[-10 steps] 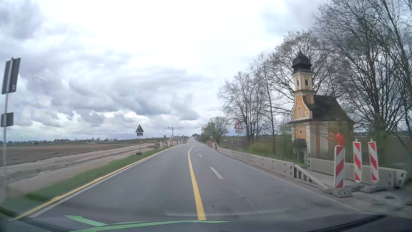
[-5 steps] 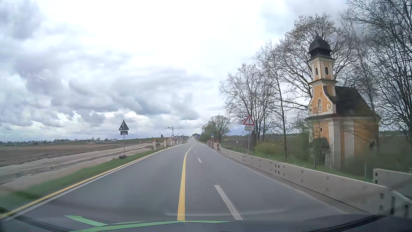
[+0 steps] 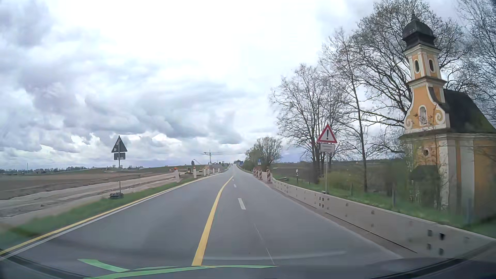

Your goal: Follow the waypoints while adhering to traffic rules and regulations

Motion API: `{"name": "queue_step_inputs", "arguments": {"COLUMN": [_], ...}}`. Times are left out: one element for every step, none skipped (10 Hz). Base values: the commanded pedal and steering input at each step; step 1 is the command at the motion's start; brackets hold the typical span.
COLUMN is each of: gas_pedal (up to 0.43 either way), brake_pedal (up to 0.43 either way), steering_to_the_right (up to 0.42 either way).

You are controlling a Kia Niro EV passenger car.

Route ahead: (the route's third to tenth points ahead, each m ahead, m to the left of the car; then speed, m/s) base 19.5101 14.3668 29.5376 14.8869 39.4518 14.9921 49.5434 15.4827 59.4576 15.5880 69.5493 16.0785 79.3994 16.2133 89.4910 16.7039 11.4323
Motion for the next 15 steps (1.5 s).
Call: {"name": "queue_step_inputs", "arguments": {"gas_pedal": [0.24,0.24,0.24,0.24,0.228,0.228,0.228,0.228,0.228,0.228,0.228,0.22,0.22,0.209,0.209], "brake_pedal": [0.0,0.0,0.0,0.0,0.0,0.0,0.0,0.0,0.0,0.0,0.0,0.0,0.0,0.0,0.0], "steering_to_the_right": [-0.013,-0.013,-0.013,-0.013,-0.012,-0.012,-0.011,-0.01,-0.008,-0.008,-0.006,-0.005,-0.004,-0.004,-0.004]}}
